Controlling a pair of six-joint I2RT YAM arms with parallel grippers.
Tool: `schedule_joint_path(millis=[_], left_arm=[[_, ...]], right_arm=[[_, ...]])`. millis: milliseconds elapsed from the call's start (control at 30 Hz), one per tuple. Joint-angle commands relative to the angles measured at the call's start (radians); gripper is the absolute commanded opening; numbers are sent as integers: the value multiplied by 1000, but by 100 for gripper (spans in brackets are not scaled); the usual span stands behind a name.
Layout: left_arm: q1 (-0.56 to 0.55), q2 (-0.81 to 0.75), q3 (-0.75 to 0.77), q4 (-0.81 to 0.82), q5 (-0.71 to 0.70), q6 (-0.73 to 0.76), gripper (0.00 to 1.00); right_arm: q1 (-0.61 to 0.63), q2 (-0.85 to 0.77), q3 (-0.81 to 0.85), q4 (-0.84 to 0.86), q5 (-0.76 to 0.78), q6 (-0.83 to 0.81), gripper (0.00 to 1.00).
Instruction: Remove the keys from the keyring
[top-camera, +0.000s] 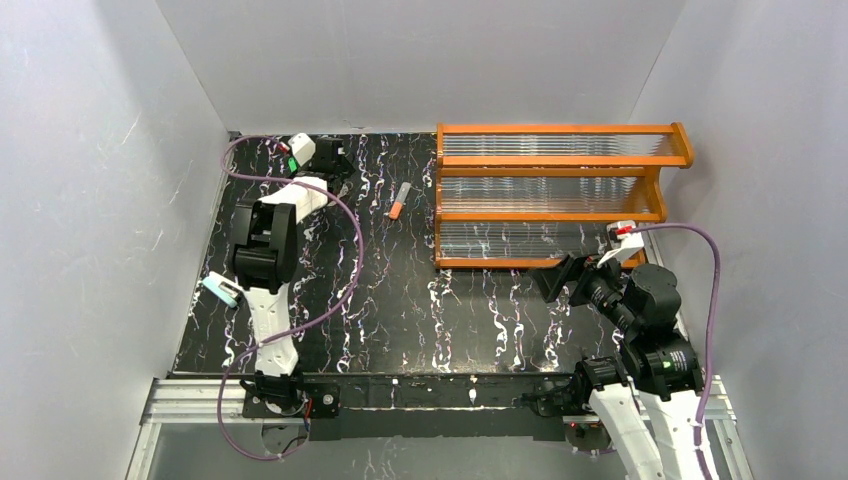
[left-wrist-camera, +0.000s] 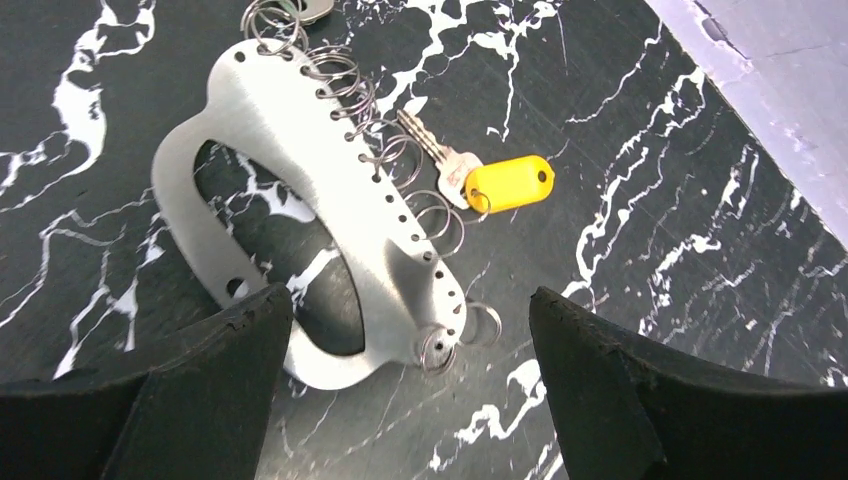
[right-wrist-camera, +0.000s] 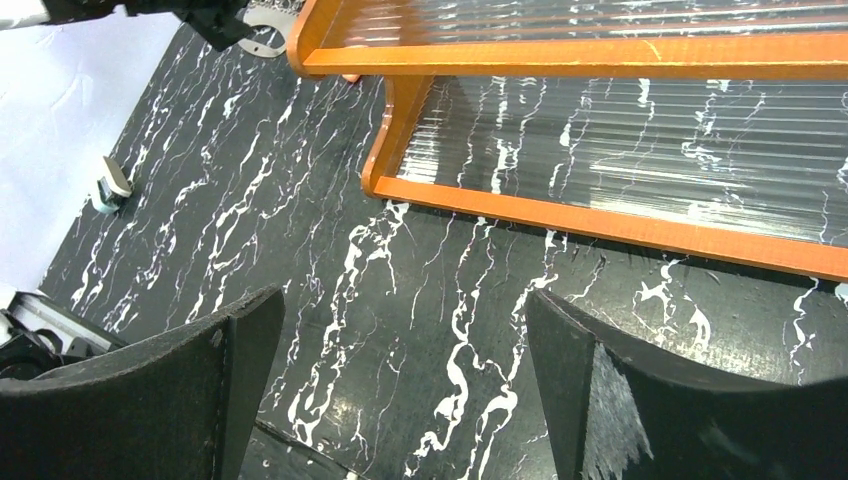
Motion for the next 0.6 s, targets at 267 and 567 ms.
schedule_joint_path(millis=[267,567], left_arm=[[12,229,255,-162,-85,-34,81],[12,253,200,-278,-22,65,61]], right_arm=[[7,-17,-10,54,-41,-20,99],[9,-8,-12,57,-29,-19,99]])
